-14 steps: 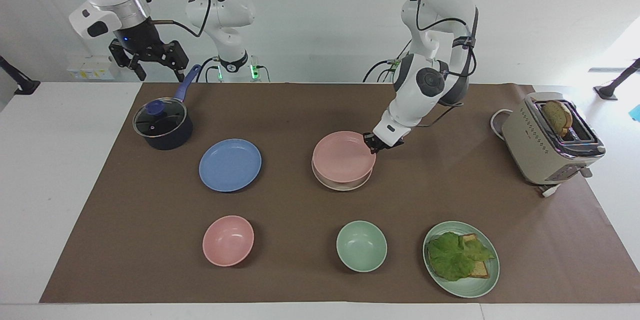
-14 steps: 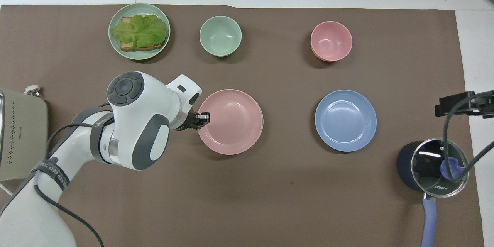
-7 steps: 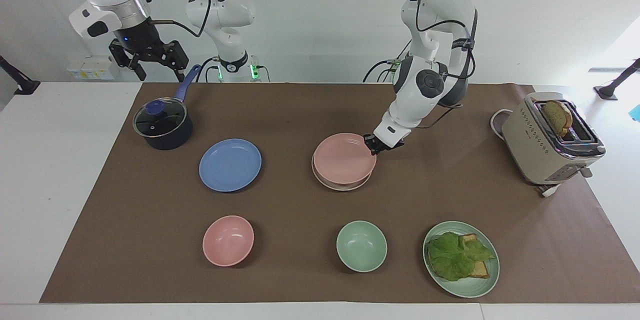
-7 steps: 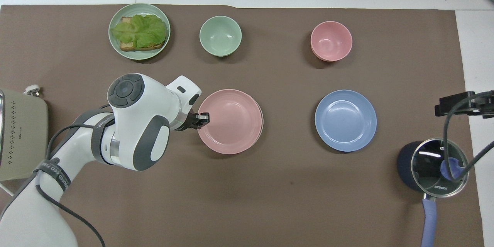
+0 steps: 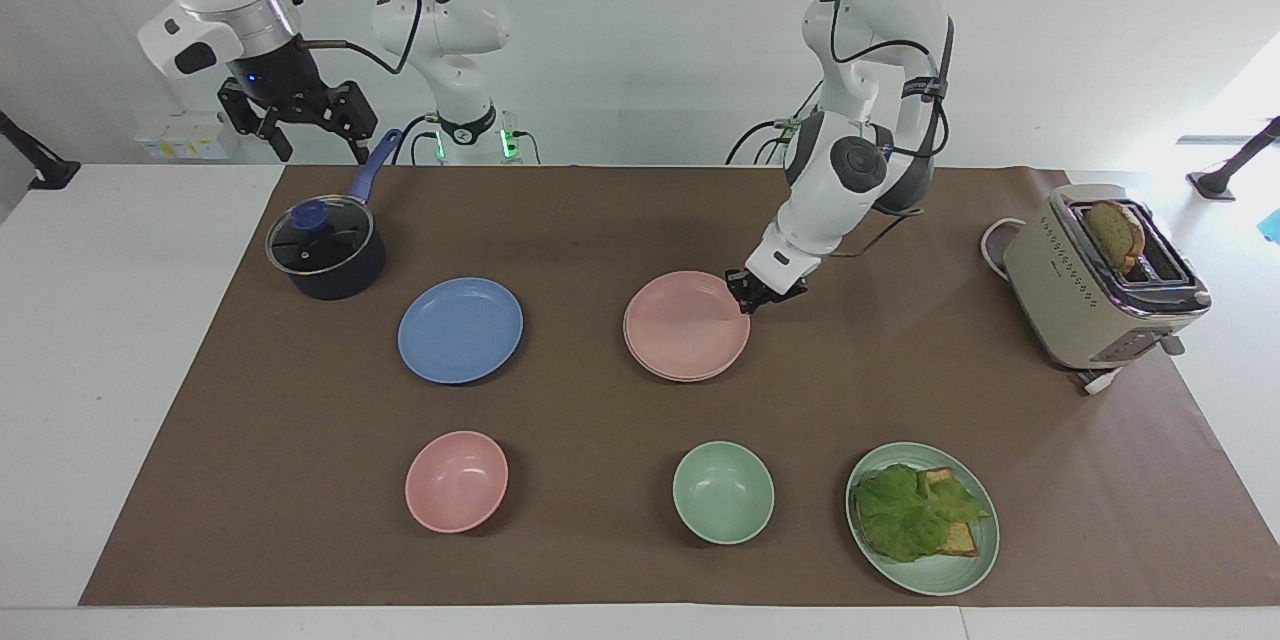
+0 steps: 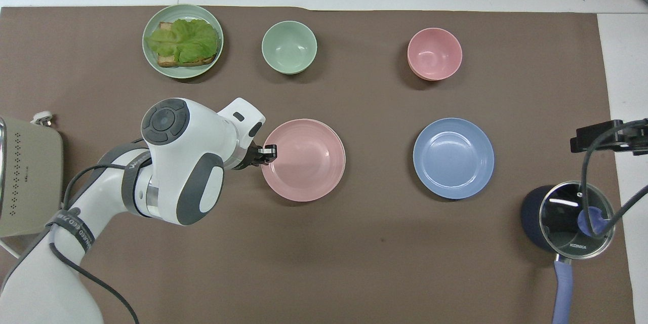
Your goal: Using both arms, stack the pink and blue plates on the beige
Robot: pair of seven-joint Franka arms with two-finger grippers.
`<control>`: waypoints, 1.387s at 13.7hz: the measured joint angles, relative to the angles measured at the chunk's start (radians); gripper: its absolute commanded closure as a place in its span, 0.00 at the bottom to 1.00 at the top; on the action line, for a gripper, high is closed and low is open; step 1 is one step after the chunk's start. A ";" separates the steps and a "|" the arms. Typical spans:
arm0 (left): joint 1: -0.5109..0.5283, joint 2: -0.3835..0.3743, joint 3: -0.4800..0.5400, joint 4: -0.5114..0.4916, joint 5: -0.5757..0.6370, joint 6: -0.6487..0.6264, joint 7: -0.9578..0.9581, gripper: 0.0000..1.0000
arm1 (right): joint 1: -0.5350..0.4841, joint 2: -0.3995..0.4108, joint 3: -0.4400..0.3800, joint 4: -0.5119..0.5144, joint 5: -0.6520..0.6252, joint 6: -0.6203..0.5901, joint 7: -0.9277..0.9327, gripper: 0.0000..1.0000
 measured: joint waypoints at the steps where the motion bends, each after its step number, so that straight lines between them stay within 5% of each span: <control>1: 0.000 0.000 0.000 0.000 0.000 0.001 0.000 0.00 | 0.000 0.000 0.000 0.000 0.000 0.000 0.000 0.00; 5: 0.024 -0.015 0.024 0.032 0.000 -0.058 0.000 0.00 | 0.000 0.000 0.000 0.000 0.000 0.000 0.000 0.00; 13: 0.342 -0.134 0.042 0.303 0.175 -0.534 0.239 0.00 | 0.000 0.000 0.000 0.000 0.000 0.000 0.000 0.00; 19: 0.367 -0.173 0.040 0.505 0.253 -0.722 0.301 0.00 | 0.000 0.000 0.000 0.000 0.000 0.000 0.000 0.00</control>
